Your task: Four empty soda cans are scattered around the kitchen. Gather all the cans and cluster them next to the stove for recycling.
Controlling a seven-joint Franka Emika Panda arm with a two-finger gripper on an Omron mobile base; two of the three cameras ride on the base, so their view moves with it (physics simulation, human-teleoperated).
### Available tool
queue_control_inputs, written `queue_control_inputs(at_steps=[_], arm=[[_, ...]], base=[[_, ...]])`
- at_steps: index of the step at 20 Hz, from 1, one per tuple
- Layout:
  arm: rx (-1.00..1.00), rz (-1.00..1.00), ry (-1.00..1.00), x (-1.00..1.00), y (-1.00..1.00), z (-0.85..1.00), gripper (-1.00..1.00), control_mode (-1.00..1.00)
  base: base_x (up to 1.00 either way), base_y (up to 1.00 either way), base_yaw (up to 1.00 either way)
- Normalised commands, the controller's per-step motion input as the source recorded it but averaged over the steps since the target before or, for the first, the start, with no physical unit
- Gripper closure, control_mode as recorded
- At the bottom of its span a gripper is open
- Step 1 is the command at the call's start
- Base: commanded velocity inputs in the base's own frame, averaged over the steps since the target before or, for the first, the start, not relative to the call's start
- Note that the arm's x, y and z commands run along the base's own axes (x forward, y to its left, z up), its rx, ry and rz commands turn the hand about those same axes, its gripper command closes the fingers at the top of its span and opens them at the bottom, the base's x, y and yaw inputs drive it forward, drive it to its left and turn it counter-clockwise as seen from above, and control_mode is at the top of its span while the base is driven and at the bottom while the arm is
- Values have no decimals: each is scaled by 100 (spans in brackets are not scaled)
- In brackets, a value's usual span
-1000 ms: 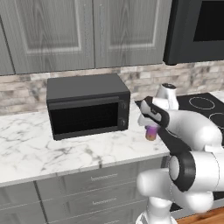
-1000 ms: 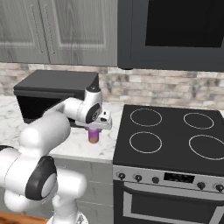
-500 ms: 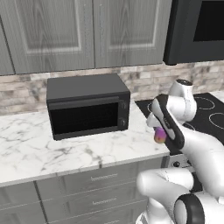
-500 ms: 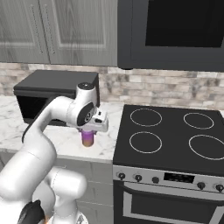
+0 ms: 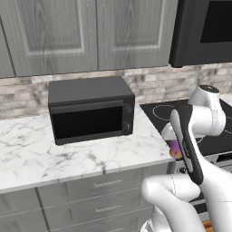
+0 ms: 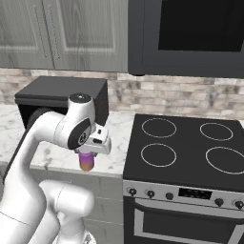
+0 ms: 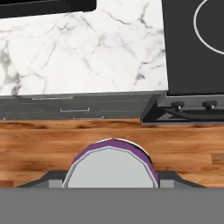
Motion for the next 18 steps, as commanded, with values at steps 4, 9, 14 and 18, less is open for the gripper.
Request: queue_control_inputs(at_steps=[4, 9, 14, 18], arm=[[0, -2, 0, -84, 0, 16, 100, -100], [0, -3, 0, -79, 0, 14, 100, -100], [0, -3, 0, -77, 0, 17, 100, -100], [0, -4, 0, -77, 0, 16, 100, -100]], base=[[0, 0, 0], [0, 0, 0], [0, 0, 0], [0, 0, 0]])
